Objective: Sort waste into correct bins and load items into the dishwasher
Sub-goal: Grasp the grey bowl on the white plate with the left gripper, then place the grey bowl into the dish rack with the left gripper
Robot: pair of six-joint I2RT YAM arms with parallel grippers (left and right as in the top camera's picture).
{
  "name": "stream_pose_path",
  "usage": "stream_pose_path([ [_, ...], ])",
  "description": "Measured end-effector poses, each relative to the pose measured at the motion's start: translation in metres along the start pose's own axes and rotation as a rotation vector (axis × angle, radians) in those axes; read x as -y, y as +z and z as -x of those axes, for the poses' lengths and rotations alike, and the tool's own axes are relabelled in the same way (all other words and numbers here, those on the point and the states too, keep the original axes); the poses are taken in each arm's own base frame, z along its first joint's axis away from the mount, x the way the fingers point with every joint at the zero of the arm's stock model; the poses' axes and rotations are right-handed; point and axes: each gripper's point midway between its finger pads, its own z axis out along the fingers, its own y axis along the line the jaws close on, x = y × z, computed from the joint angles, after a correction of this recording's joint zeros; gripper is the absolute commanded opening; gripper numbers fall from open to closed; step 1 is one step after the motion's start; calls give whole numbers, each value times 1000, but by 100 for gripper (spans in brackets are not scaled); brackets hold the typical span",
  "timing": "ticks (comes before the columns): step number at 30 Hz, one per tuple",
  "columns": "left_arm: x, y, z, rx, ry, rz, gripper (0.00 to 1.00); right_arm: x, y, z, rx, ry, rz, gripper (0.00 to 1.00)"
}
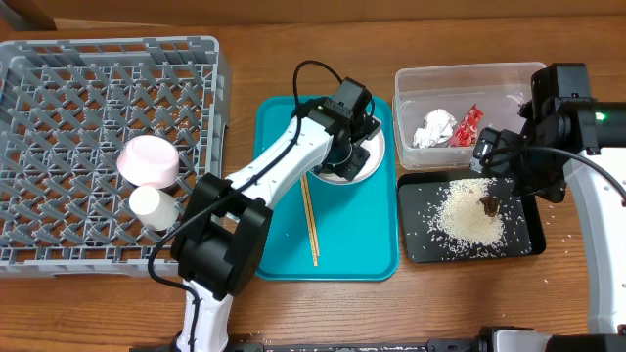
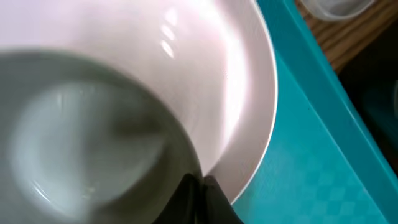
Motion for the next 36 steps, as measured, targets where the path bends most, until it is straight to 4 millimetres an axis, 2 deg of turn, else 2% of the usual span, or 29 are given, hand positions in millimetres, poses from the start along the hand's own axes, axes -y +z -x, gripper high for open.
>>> stream_pose_path([
  [4, 0, -18, 13, 21, 3, 9, 4, 0, 0, 0, 0, 0, 0, 100],
  [7, 2, -41, 26, 51, 5, 11, 4, 0, 0, 0, -1, 0, -1, 100],
  [11, -3, -91, 45, 136, -24, 21, 4, 0, 0, 0, -1, 0, -3, 100],
  [16, -34, -173, 57, 315, -114, 12, 4, 1, 0, 0, 0, -1, -4, 100],
  [18, -53, -205, 55, 387, -158, -13, 4, 1, 0, 0, 0, 0, -4, 100],
  [21, -86, -240, 44, 463, -230, -74, 4, 1, 0, 0, 0, 0, -4, 100],
  [24, -121, -257, 24, 500, -301, -164, 4, 1, 0, 0, 0, 0, -3, 100],
  [25, -126, -259, 20, 505, -310, -180, 4, 1, 0, 0, 0, 0, -3, 100],
  [30, -177, -275, -14, 571, -403, -306, 4, 1, 0, 0, 1, 0, -4, 100],
  [36, -227, -271, -44, 650, -494, -450, 4, 1, 0, 0, 0, 0, -4, 100],
])
